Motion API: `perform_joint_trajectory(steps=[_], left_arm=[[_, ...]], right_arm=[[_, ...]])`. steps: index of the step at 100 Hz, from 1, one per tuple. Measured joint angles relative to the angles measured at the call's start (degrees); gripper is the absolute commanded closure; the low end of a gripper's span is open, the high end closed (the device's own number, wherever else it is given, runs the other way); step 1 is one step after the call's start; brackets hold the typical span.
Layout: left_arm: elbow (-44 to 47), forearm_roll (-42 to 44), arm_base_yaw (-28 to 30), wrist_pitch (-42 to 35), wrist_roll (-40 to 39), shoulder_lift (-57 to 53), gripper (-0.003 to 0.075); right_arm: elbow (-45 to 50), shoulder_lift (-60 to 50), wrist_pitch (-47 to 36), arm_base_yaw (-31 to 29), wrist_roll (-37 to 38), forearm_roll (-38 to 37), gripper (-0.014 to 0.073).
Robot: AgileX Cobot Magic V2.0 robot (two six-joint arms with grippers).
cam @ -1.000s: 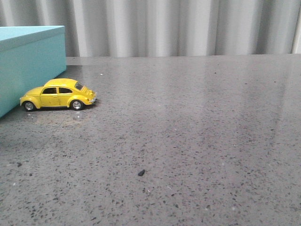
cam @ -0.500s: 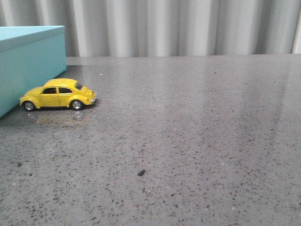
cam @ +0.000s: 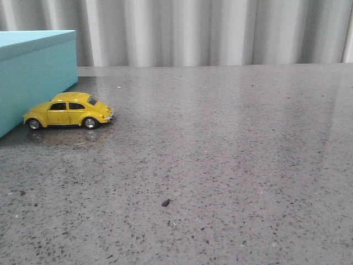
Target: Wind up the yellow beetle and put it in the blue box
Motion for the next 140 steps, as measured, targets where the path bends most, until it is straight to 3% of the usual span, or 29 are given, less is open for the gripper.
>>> perform_joint_trajectory(steps=[29,72,120,140], left_arm=[[-7.0,0.2,-0.28,10.12,5.29,6.79,0.0208],[-20.52,-0.47,-0.37,32.82,8.94,15.86,0.0209],[-21.15,-2.3,-0.37,33.73,8.97,16.56,0.0209],[-21.17,-3.89,-0.37,33.94,13.3,17.62,0.0209]], right_arm=[[0.0,0.0,0.35,0.0,0.0,0.0,0.0635],[0.0,0.0,0.44,0.0,0.0,0.0,0.0635],[0.0,0.0,1.81,0.0,0.0,-0.09,0.0635],[0.0,0.0,1.81,0.0,0.0,-0.09,0.0635]])
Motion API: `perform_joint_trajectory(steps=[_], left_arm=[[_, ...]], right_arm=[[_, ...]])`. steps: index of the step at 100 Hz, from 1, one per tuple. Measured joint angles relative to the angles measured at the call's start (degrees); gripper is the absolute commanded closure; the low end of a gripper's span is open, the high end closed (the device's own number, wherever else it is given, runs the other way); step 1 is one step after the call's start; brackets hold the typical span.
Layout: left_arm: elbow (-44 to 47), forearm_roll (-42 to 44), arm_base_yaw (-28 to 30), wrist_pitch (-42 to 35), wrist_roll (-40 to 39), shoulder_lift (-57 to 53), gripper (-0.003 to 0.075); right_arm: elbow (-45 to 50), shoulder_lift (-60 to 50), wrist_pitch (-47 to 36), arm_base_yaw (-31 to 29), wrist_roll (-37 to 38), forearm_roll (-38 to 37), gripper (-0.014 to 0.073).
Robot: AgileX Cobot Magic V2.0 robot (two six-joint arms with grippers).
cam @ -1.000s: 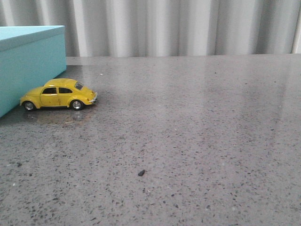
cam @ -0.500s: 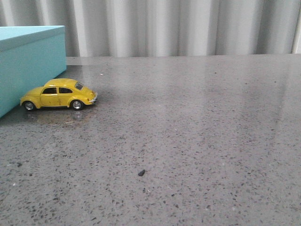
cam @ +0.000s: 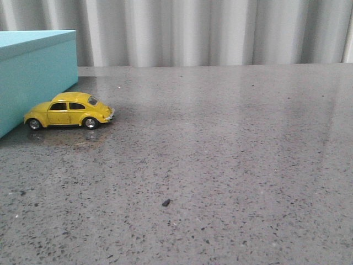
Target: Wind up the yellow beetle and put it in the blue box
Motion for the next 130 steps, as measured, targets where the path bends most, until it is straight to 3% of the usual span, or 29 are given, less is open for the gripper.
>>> perform_joint_trajectory(steps=[42,79,95,130], left_arm=[[-0.1,0.41,0.0,1.0,8.19,3.21,0.0209],[-0.1,3.48,0.0,2.6,10.9,4.62,0.0209],[-0.1,3.62,-1.84,2.82,15.85,6.71,0.0209],[-0.21,7.89,-4.59,4.29,16.85,12.79,0.0209]], right_arm=[[0.0,0.0,0.0,0.0,0.0,0.0,0.0635],[0.0,0.0,0.99,0.0,0.0,0.0,0.0635],[0.0,0.0,0.99,0.0,0.0,0.0,0.0635],[0.0,0.0,0.99,0.0,0.0,0.0,0.0635]])
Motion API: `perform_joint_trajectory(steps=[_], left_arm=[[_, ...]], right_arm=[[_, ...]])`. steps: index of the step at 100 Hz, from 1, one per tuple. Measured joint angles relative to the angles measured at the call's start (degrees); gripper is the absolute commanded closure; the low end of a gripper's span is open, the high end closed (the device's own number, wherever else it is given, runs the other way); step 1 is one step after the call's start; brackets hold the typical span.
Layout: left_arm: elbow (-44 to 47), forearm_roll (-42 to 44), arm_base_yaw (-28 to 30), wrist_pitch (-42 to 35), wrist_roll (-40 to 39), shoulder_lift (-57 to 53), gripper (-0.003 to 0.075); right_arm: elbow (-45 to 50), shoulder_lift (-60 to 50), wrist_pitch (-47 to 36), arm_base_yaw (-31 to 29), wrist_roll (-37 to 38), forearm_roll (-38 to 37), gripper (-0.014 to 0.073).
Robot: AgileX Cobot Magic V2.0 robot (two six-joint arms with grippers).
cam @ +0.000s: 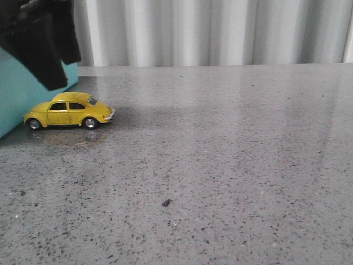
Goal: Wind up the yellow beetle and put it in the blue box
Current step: 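Lower the open left gripper around the yellow car and close it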
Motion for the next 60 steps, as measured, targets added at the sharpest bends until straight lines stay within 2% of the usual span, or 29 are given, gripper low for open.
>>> perform_joint_trajectory(steps=[60], left_arm=[[0.0,3.24,0.0,-4.29,0.0,6.46,0.0209]], right_arm=[[0.0,0.0,0.03,0.0,0.0,0.0,0.0635]])
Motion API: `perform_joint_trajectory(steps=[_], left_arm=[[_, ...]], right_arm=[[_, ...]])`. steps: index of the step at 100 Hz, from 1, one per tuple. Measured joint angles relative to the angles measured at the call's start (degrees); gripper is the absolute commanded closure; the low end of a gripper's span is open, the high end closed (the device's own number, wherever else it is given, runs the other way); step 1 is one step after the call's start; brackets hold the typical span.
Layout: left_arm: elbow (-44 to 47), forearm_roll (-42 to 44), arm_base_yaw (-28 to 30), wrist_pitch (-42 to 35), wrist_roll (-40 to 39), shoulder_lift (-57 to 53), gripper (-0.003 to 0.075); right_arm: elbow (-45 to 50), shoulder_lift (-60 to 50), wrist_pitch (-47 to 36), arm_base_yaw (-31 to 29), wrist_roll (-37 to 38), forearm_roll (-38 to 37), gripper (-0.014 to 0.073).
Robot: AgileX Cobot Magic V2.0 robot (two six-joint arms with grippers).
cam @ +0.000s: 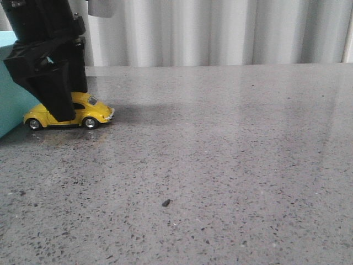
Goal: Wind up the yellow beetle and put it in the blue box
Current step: 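Lower the open left gripper around the yellow car and close it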
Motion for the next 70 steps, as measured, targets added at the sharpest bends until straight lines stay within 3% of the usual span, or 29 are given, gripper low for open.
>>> perform_joint_trajectory(steps=[70], left_arm=[[-0.12,1.8,0.0,-2.28,-0.11,0.0,0.0211]], right_arm=[[0.0,0.0,0.0,0.0,0.0,0.0,0.0635]])
